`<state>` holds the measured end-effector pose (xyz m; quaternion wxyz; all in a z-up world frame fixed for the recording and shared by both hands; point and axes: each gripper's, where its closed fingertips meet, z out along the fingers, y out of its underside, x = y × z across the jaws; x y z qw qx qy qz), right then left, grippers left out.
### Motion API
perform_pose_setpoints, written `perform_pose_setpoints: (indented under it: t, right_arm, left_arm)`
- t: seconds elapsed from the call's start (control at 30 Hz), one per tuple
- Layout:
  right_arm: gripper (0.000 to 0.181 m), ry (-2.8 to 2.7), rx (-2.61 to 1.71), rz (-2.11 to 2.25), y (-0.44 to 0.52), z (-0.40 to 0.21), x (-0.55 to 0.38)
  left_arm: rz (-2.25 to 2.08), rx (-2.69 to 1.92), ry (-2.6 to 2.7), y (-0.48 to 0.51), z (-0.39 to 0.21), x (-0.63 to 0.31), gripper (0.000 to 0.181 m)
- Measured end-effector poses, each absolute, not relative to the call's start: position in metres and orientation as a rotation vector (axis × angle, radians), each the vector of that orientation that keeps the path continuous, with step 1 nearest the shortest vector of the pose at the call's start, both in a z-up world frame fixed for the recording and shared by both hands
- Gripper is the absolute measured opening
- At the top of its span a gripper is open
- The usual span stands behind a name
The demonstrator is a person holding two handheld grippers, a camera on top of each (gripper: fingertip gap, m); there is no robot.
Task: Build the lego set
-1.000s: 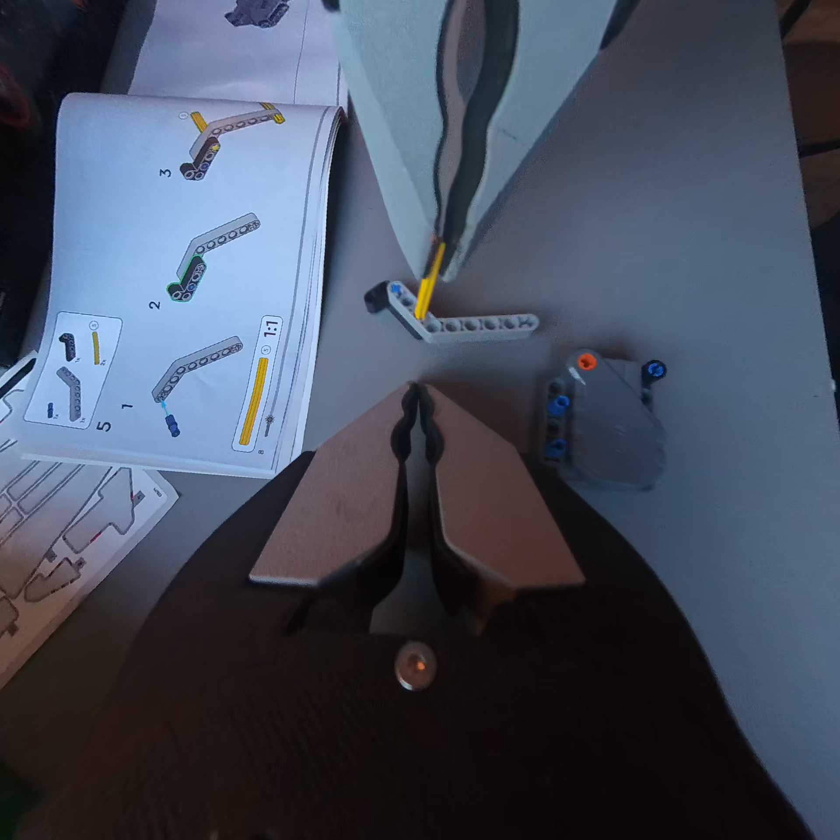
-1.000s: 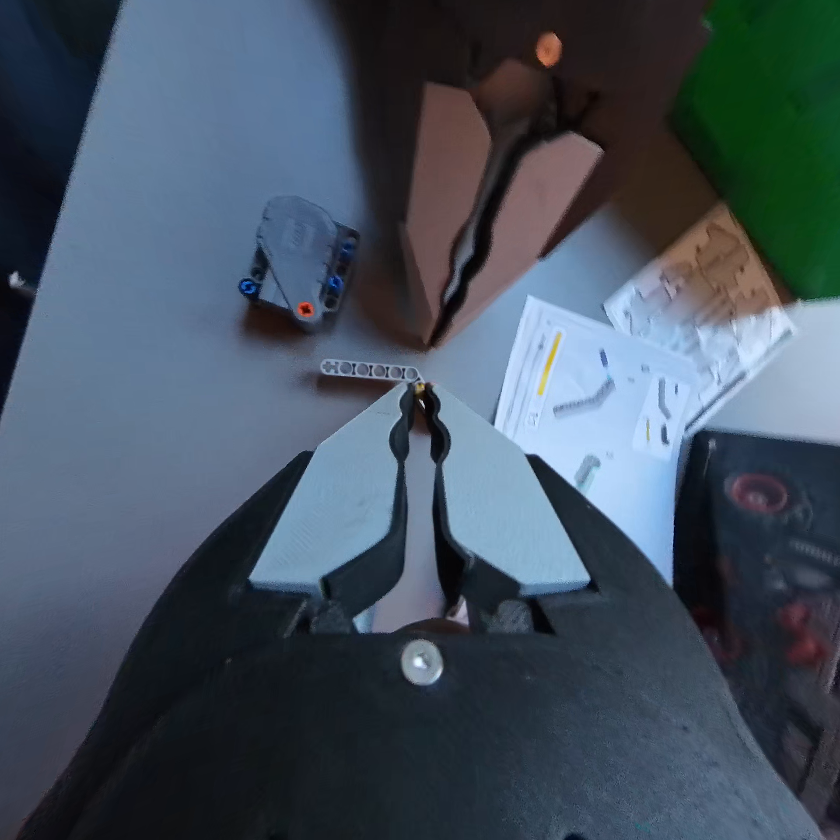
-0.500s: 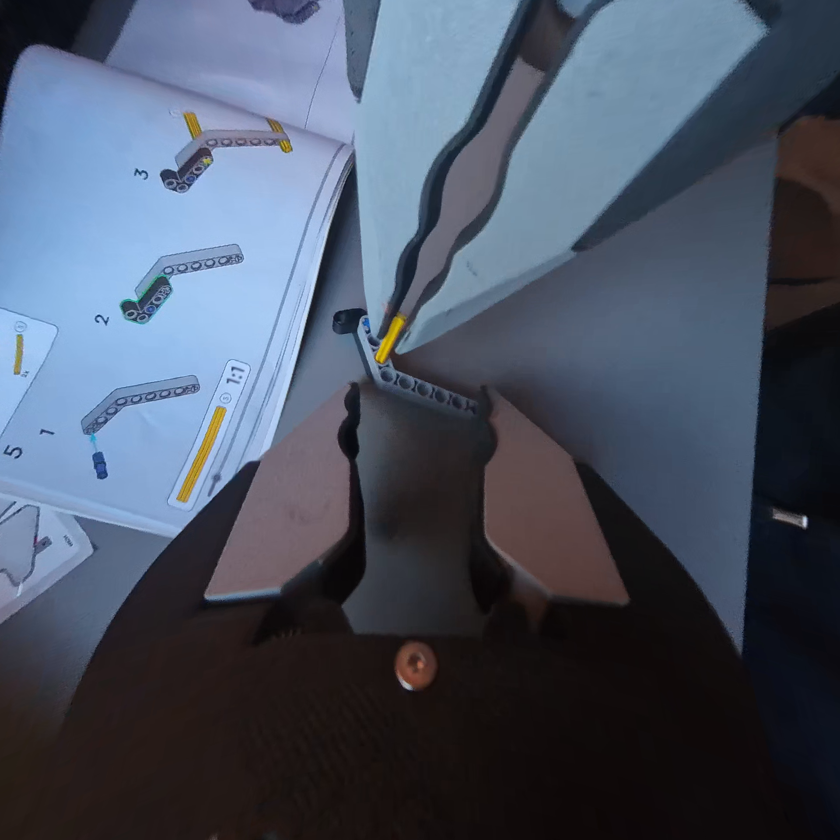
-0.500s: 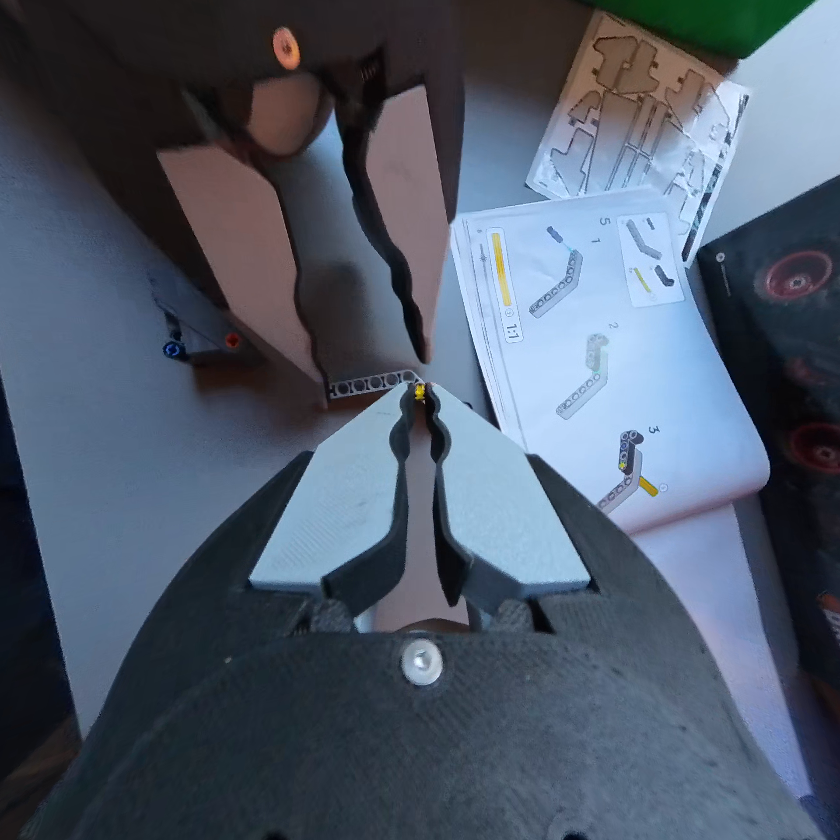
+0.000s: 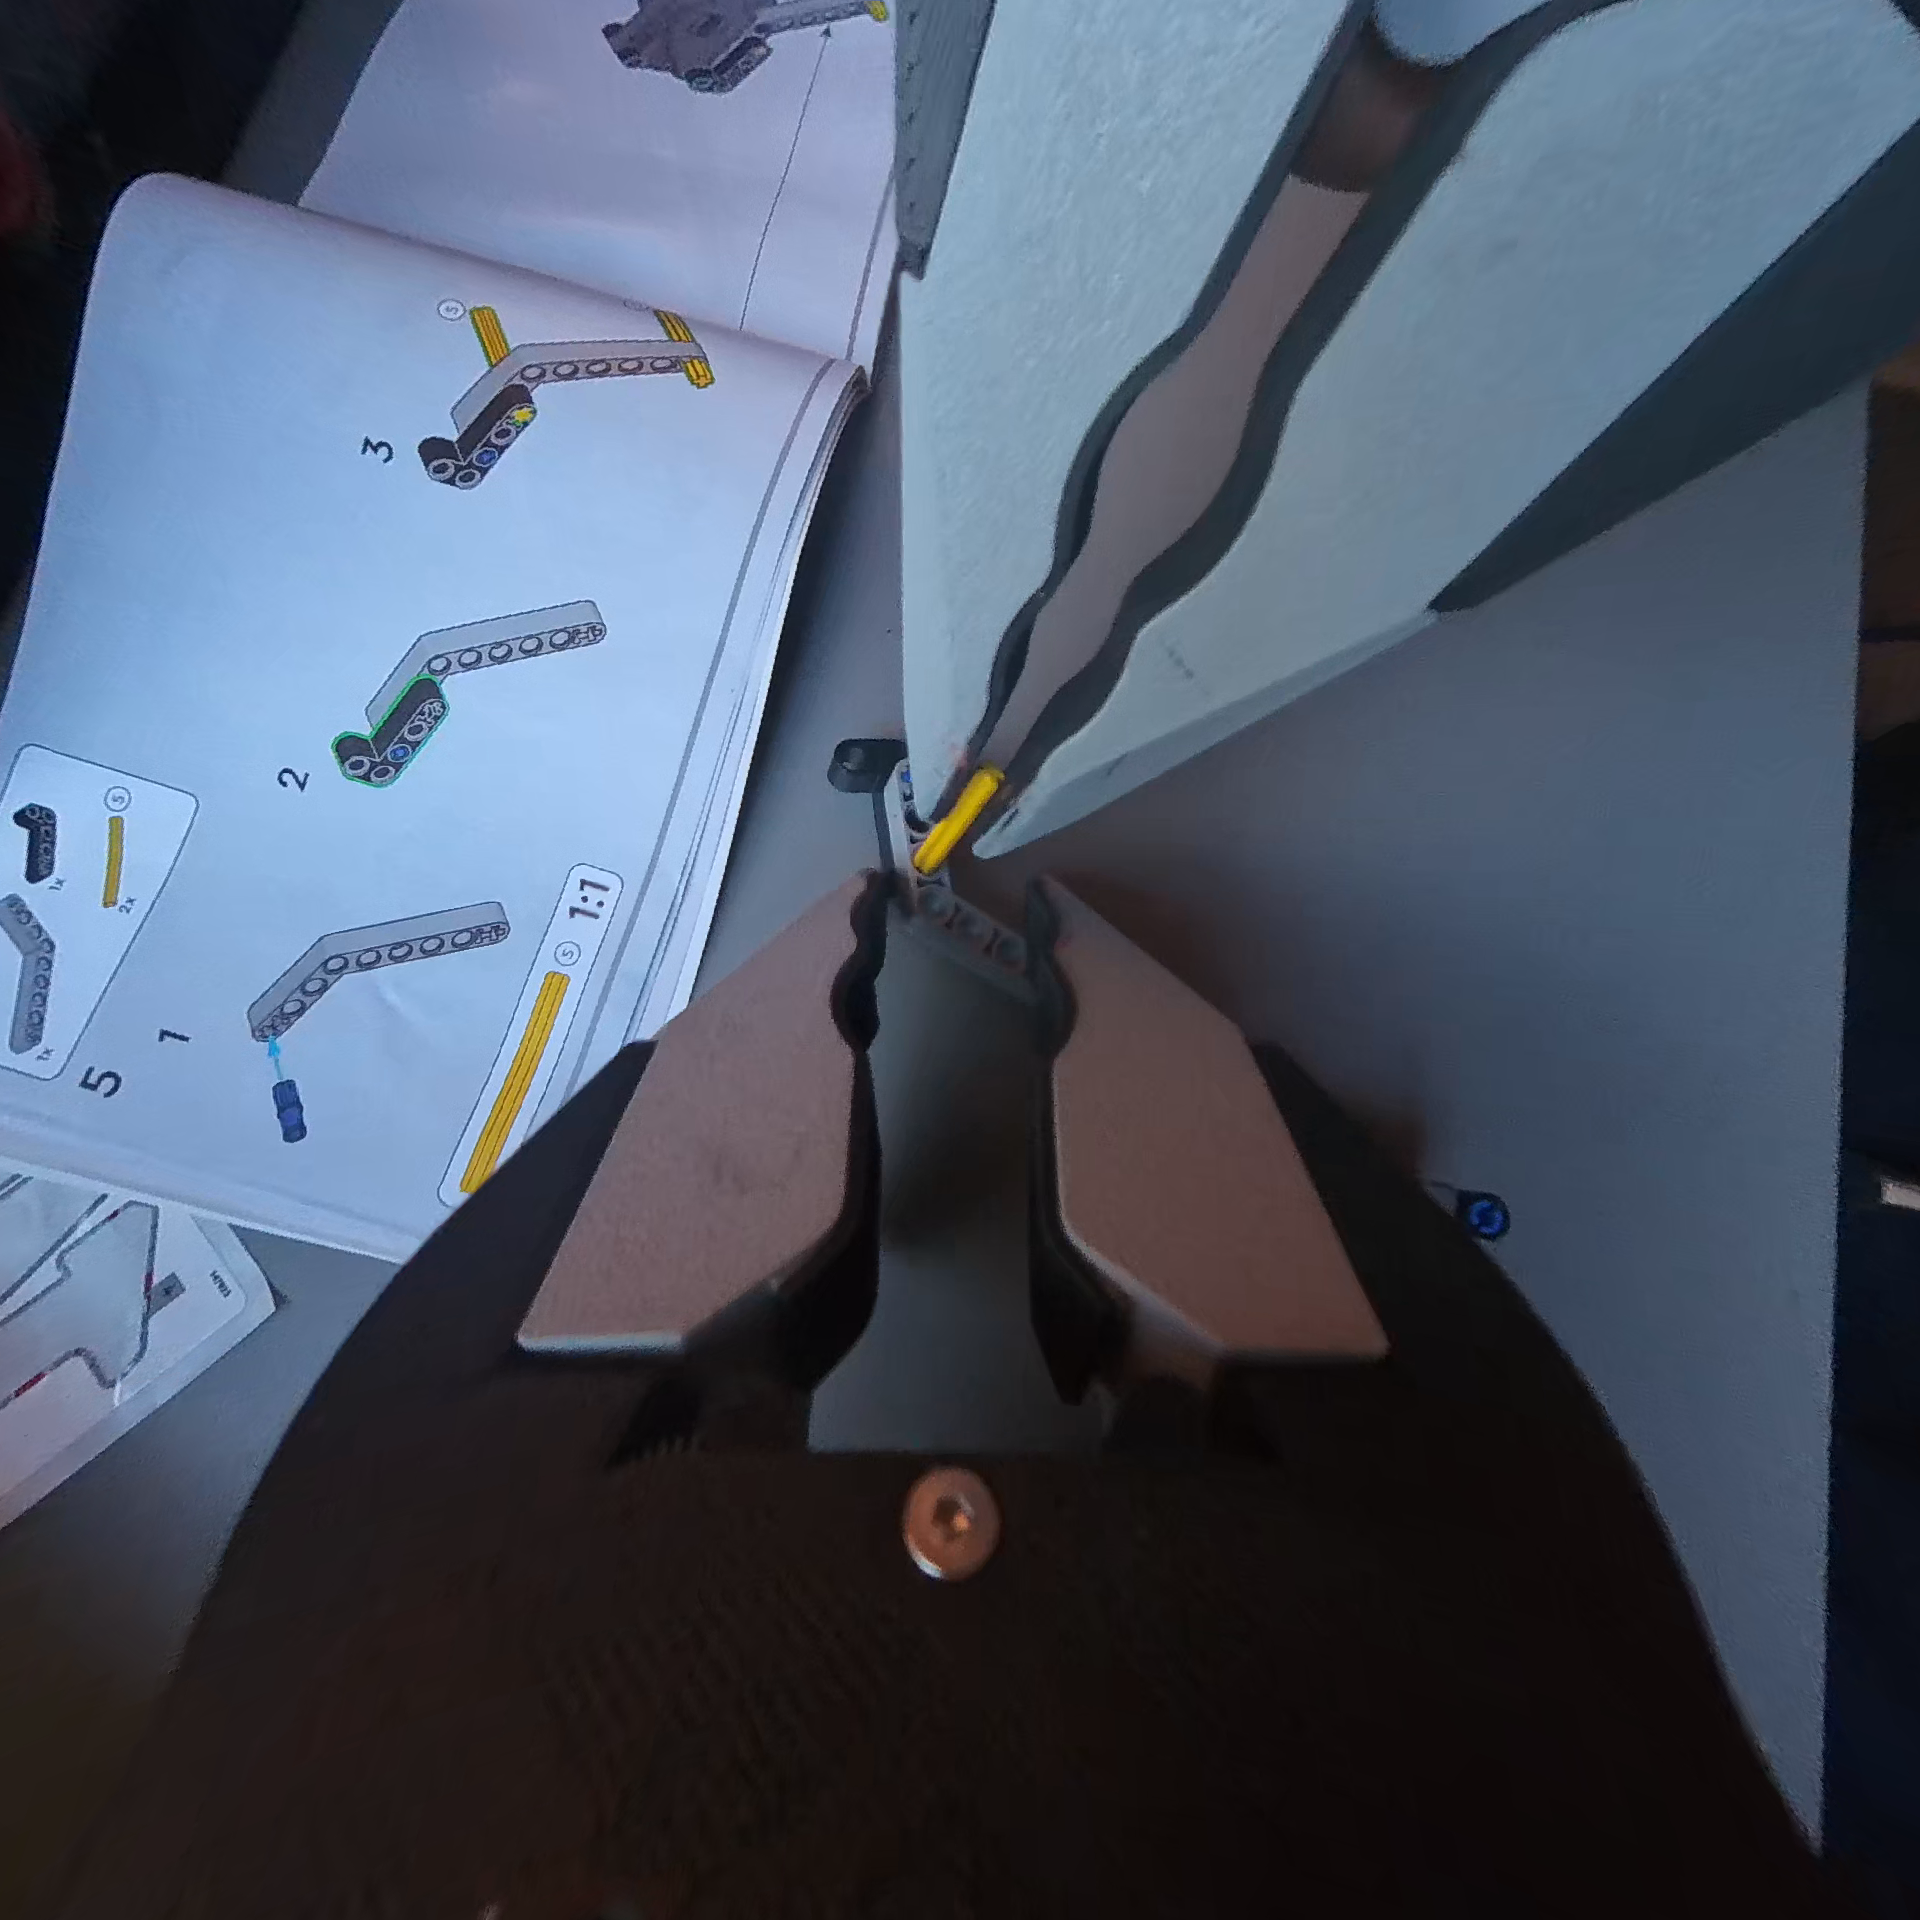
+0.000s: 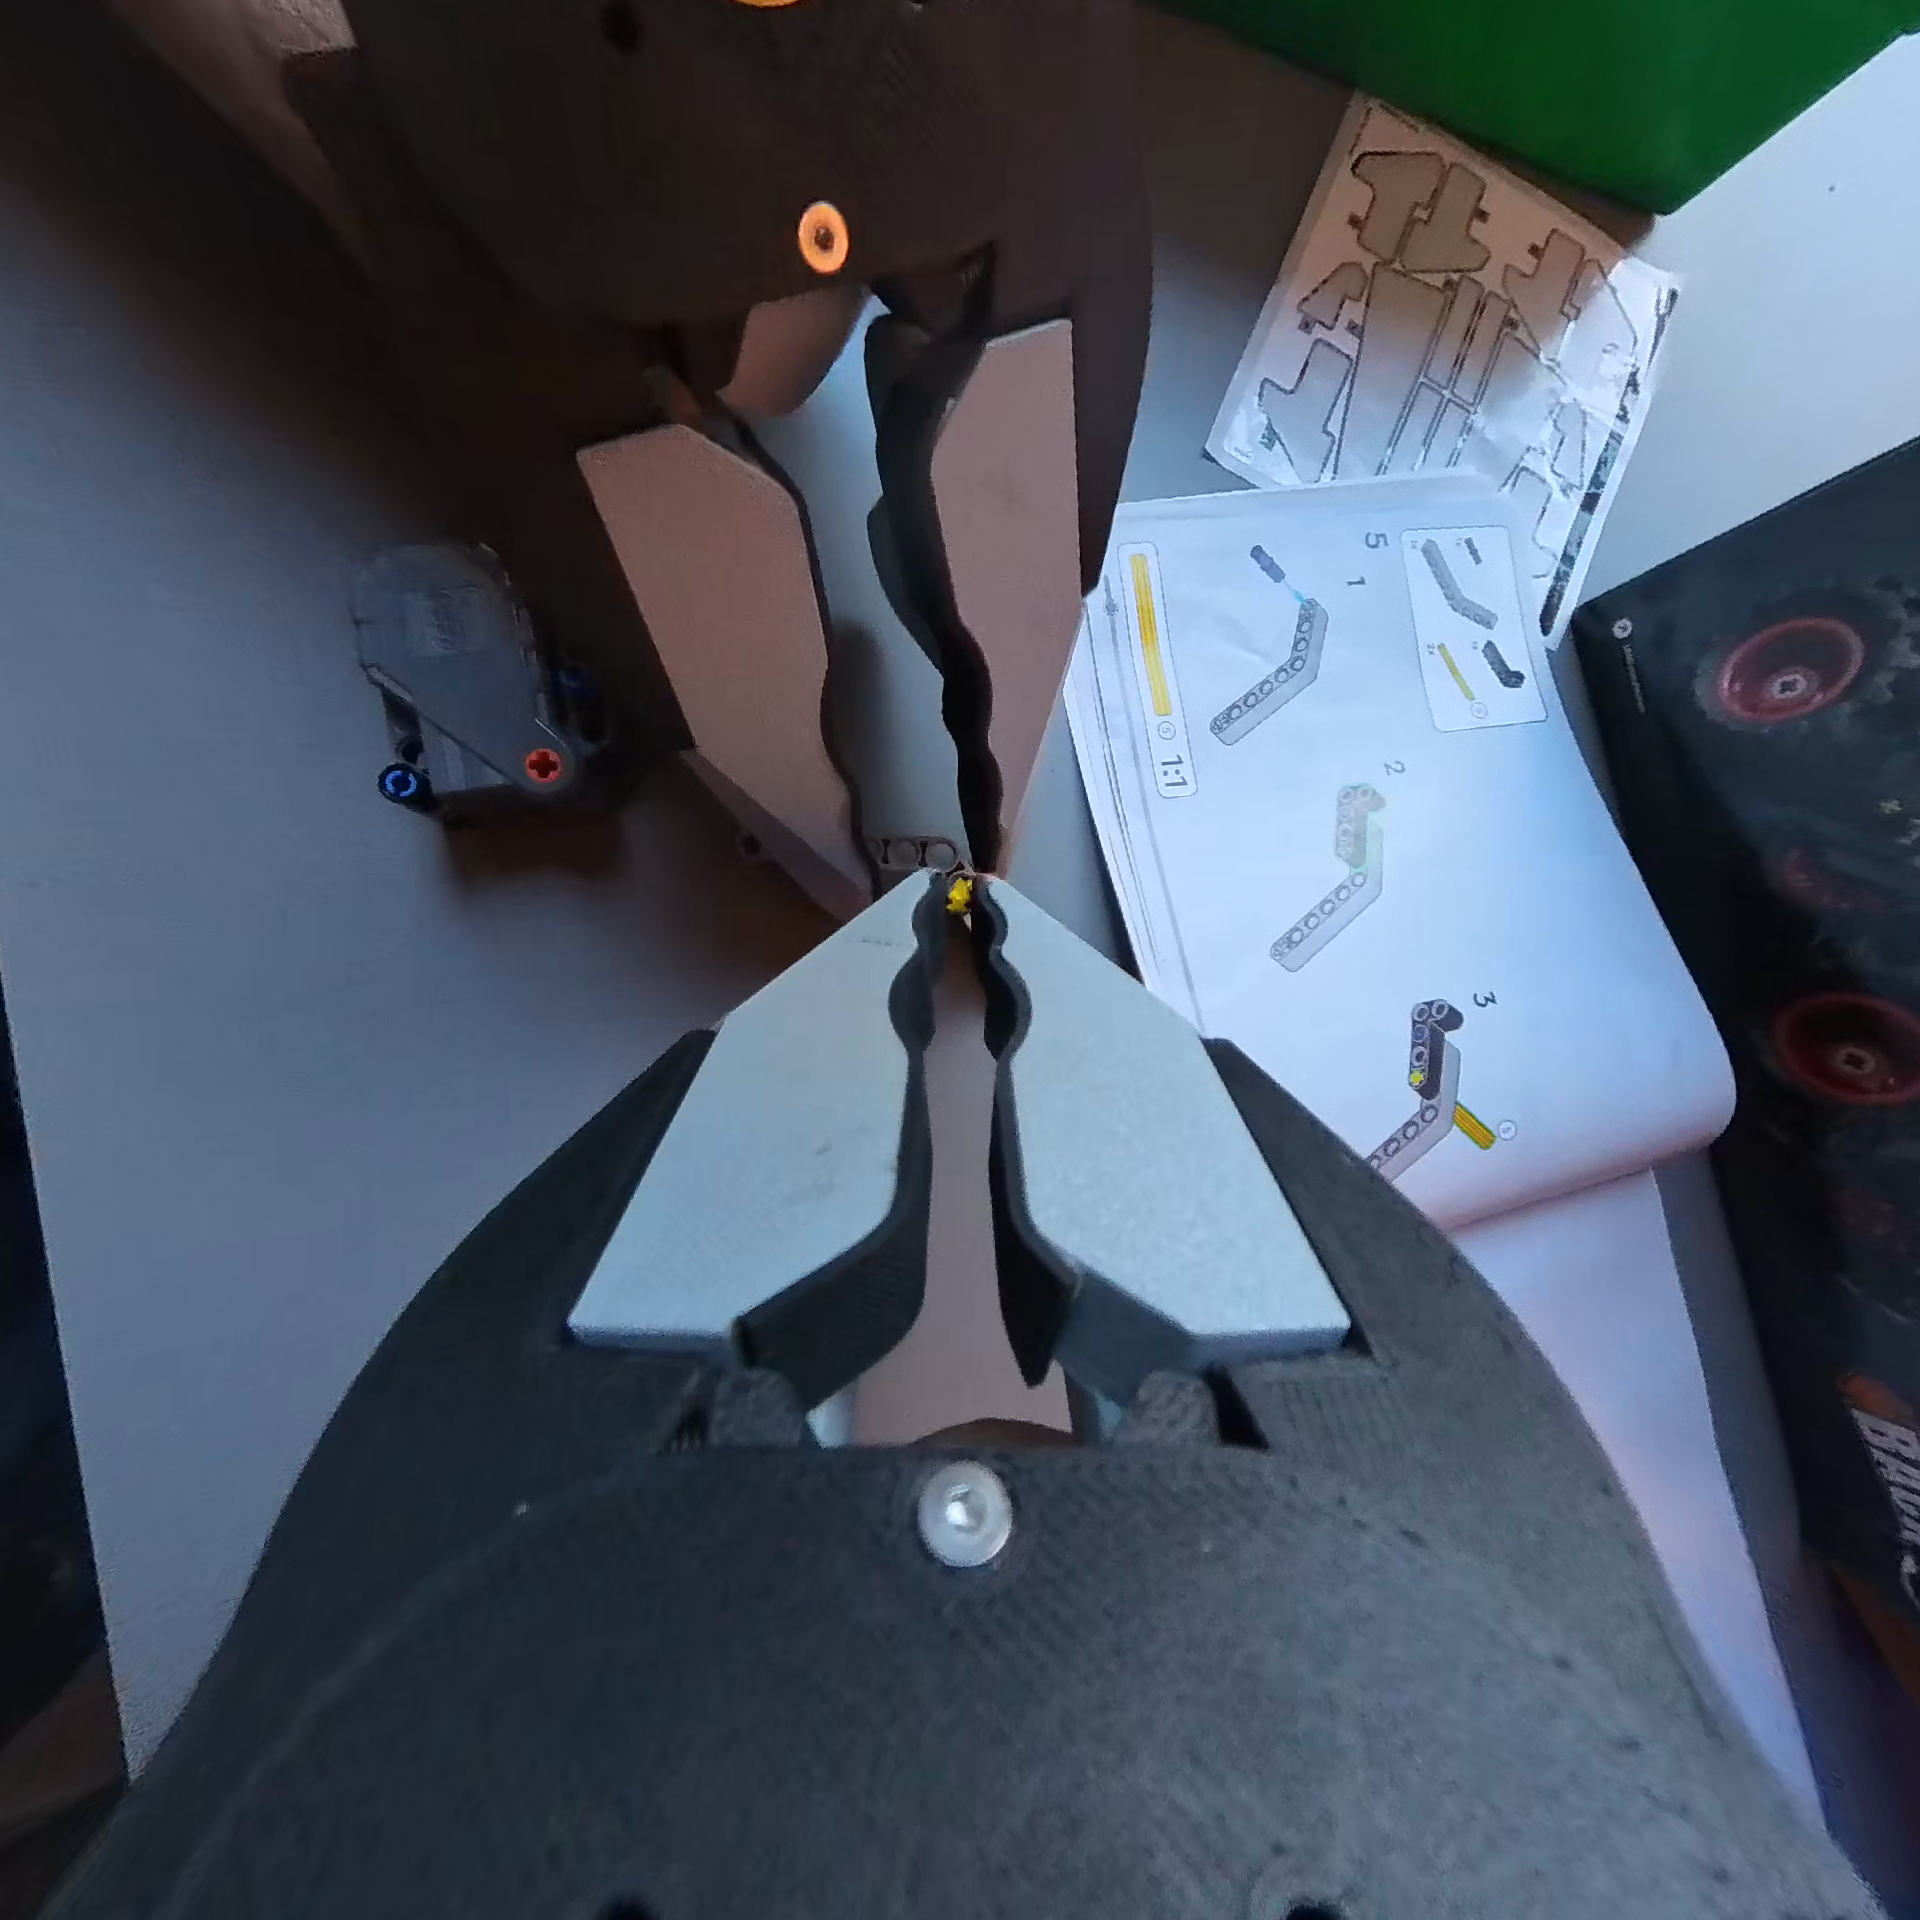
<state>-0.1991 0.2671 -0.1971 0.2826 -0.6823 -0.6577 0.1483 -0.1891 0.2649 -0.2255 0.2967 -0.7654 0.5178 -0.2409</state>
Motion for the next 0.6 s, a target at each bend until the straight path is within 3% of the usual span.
perform_pose_setpoints:
  t: [0.6]
  right_arm:
    - [0.001, -1.641, -1.867, 0.399, 0.273, -0.206, -0.210]
  left_arm:
    - [-0.607, -2.035, 1.306, 0.269, -0.226, -0.191, 0.017]
